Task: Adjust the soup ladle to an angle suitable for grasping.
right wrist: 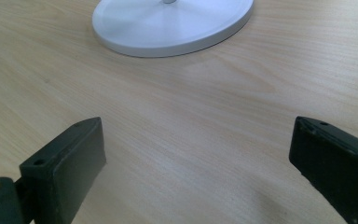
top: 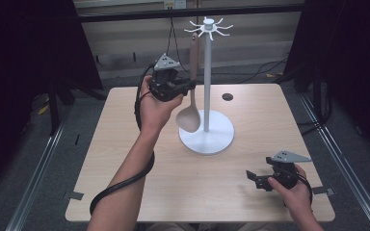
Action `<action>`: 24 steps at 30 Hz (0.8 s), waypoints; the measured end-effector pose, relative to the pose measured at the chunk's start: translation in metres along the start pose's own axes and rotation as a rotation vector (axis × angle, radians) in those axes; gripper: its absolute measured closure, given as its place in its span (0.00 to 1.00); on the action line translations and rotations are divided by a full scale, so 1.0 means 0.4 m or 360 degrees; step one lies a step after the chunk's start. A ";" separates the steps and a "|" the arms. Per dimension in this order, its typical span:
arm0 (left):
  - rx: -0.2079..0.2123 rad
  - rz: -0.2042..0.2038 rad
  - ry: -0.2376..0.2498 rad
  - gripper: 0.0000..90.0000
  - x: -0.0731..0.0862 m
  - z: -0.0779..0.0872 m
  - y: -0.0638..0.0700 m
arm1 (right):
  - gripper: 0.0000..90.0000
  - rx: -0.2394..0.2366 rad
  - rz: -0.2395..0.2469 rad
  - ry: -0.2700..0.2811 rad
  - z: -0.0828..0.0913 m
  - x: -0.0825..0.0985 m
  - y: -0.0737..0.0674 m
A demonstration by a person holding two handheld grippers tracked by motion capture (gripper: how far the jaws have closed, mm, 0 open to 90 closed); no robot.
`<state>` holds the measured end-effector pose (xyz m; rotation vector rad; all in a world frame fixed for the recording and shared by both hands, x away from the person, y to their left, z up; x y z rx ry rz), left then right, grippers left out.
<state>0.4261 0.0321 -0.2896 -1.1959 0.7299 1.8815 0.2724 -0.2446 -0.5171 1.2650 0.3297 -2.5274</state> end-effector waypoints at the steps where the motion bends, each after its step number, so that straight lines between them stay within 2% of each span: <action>1: -0.0001 -0.0001 0.0006 0.86 0.000 -0.001 0.000 | 0.03 -0.0001 0.0000 0.0000 0.000 0.000 0.000; 16: -0.0020 -0.0004 0.0045 0.86 0.002 -0.020 0.004 | 0.03 0.0005 0.0012 0.0004 0.001 -0.001 0.002; 24: -0.0028 -0.0002 0.0064 0.86 0.006 -0.031 0.005 | 0.03 -0.0017 0.0000 0.0008 0.001 -0.003 -0.004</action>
Point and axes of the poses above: each handheld gripper's, and its own axes: z roughly backward along the jaws, x roughly out of its underside, y roughly to its right, the point moved 5 cm from there along -z, roughly forward along the jaws, and after that the axes turned 7 degrees about x, right-handed, at the moved point
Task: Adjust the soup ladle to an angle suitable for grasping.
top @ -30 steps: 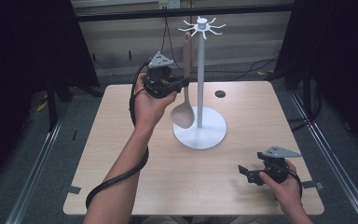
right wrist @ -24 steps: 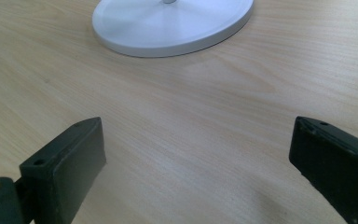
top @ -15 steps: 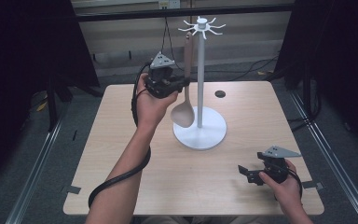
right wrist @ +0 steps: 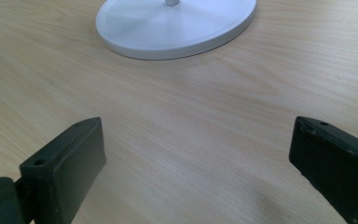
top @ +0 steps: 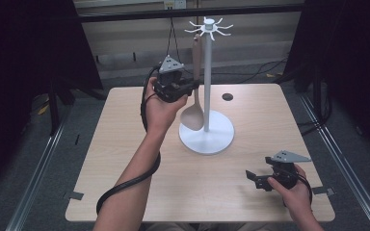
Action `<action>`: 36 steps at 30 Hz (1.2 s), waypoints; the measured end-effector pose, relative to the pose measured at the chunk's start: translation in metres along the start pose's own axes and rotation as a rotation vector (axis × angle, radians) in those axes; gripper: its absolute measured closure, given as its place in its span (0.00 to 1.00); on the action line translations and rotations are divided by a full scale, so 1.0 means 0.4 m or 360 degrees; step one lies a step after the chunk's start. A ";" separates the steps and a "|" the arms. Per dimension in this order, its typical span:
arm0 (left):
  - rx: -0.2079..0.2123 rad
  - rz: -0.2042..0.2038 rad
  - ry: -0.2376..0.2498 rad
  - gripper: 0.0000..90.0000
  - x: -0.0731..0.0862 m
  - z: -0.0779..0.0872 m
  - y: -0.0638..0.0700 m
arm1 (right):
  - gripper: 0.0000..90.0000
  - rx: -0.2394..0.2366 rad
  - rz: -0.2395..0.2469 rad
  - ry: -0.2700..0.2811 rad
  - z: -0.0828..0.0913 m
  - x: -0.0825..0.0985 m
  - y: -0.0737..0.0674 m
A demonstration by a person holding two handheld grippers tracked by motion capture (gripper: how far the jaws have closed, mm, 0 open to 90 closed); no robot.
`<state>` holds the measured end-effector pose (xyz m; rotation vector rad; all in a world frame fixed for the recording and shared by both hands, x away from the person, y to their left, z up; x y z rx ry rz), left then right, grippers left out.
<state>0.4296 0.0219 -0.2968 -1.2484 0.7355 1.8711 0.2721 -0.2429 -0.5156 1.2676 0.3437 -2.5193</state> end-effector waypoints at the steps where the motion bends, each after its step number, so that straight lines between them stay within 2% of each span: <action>1: 0.0000 0.0000 0.0005 0.86 0.001 -0.001 0.000 | 0.03 -0.0001 -0.0001 0.0001 0.000 0.000 0.000; 19: 0.0006 0.0025 0.0084 0.86 0.007 -0.013 -0.003 | 0.03 0.0008 0.0005 -0.0002 0.001 0.000 0.001; 36: 0.0018 0.0047 0.0112 0.84 0.010 -0.012 -0.012 | 0.03 -0.0004 -0.0002 0.0003 0.003 -0.001 0.000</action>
Point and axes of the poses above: each handheld gripper's, and its own axes: z roughly backward along the jaws, x roughly out of its underside, y roughly to its right, the point moved 5 cm from there along -z, roughly forward along the jaws, and after that the axes turned 7 degrees about x, right-handed, at the moved point
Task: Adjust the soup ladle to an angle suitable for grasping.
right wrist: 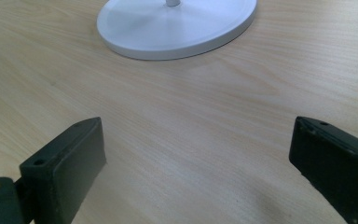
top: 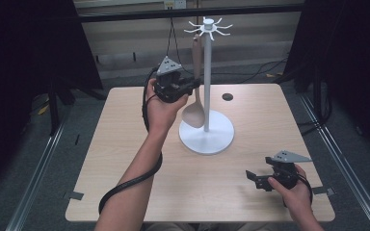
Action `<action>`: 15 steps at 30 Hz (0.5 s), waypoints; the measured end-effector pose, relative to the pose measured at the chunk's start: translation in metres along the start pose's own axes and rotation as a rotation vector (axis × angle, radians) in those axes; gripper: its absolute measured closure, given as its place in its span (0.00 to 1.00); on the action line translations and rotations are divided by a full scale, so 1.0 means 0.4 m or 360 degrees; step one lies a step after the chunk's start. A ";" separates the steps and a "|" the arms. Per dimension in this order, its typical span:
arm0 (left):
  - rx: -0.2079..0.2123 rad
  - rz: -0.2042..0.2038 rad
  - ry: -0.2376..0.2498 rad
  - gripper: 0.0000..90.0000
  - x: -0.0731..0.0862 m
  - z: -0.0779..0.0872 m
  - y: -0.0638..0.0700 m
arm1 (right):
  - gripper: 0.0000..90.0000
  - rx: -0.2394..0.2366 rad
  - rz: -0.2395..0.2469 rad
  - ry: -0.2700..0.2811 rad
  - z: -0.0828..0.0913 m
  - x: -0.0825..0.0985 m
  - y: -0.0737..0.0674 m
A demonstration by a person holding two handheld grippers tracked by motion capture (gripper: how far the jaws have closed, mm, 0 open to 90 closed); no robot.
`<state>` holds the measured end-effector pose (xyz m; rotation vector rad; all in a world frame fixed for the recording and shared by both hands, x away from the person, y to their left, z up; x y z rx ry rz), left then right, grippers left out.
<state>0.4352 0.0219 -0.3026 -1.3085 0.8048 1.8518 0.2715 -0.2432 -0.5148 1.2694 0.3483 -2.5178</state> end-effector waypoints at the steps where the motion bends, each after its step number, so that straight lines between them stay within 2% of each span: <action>1: 0.0000 0.0000 0.0000 0.84 0.000 0.000 0.000 | 0.03 0.0000 0.0000 0.0000 0.000 0.000 0.000; 4: 0.0024 0.0027 0.0030 0.82 -0.003 0.003 -0.004 | 0.03 0.0001 -0.0002 -0.0001 0.001 0.000 0.000; 8: 0.0015 0.0036 0.0043 0.80 -0.006 0.005 -0.006 | 0.03 0.0004 -0.0004 -0.0003 0.000 0.001 0.000; 14: 0.0000 0.0033 0.0059 0.69 -0.003 0.008 -0.008 | 0.03 0.0004 0.0005 -0.0008 -0.001 0.001 0.000; 15: -0.0001 0.0033 0.0067 0.65 -0.002 0.008 -0.008 | 0.03 0.0003 0.0010 -0.0006 -0.001 0.001 -0.001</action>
Point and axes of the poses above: each handheld gripper's, and its own axes: z roughly backward along the jaws, x roughly out of its underside, y roughly to its right, the point moved 5 cm from there along -z, roughly forward along the jaws, and after that the axes turned 7 degrees about x, right-handed, at the moved point
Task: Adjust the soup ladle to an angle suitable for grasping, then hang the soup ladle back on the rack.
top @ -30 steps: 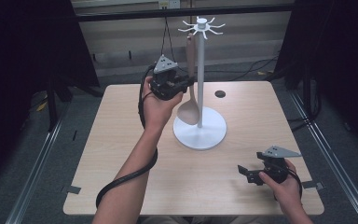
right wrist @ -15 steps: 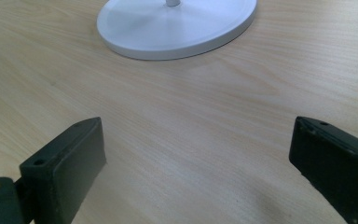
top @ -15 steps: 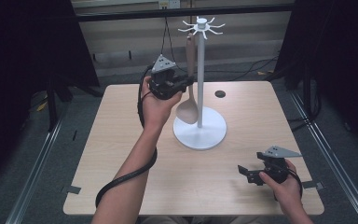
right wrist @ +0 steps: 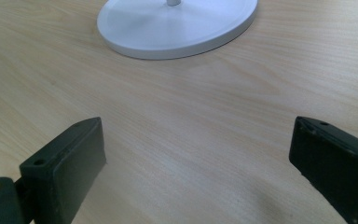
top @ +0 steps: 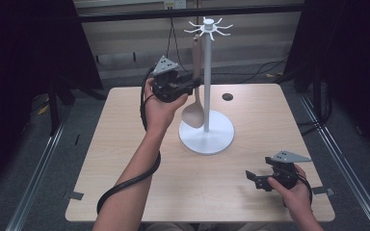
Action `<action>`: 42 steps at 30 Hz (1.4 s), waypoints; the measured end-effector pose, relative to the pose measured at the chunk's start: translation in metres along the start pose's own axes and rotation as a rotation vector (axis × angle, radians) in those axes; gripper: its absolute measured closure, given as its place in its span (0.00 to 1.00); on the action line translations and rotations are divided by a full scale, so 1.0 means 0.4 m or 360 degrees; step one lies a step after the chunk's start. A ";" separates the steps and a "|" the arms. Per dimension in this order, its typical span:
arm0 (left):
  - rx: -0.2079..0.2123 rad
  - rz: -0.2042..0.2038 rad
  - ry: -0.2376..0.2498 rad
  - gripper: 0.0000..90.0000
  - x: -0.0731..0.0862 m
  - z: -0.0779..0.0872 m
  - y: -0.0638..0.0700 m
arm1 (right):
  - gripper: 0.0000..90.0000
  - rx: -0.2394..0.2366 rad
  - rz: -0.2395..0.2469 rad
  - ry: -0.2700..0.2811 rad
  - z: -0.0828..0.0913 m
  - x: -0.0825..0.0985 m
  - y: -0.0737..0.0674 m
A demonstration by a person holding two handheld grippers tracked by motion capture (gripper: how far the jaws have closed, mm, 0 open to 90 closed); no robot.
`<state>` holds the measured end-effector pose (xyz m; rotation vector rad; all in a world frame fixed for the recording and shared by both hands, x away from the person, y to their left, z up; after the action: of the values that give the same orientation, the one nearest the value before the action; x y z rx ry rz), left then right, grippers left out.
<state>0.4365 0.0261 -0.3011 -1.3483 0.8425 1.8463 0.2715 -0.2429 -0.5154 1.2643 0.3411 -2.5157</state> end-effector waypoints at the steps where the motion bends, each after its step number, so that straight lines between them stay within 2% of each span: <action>1: -0.0001 0.0003 -0.0001 0.57 0.002 0.001 0.000 | 0.03 0.0000 -0.0013 0.0004 0.001 -0.001 -0.001; 7: -0.0044 -0.0016 0.0006 0.33 0.009 0.003 0.002 | 0.03 0.0004 -0.0002 -0.0004 0.000 0.001 0.000; 15: -0.0040 -0.0034 -0.0016 0.19 0.017 0.012 0.005 | 0.03 -0.0002 -0.0002 0.0006 -0.001 -0.001 -0.003; 17: -0.0045 -0.0019 -0.0027 0.15 0.023 0.015 0.003 | 0.03 -0.0002 -0.0006 0.0001 -0.001 -0.001 -0.003; 26: -0.0036 -0.0021 -0.0057 0.10 0.051 0.027 0.002 | 0.03 -0.0003 -0.0001 -0.0006 -0.002 0.000 -0.005; 42: 0.0003 -0.0028 -0.0049 0.10 0.099 0.041 0.013 | 0.03 -0.0009 0.0008 -0.0002 -0.001 -0.002 -0.007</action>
<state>0.4150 0.0427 -0.3346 -1.3187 0.8135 1.8478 0.2712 -0.2400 -0.5150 1.2597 0.3441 -2.5093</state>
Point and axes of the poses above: each handheld gripper's, and its own axes: z roughly backward along the jaws, x roughly out of its underside, y roughly to its right, the point moved 5 cm from there along -z, roughly forward along the jaws, and after that the axes turned 7 degrees about x, right-handed, at the moved point
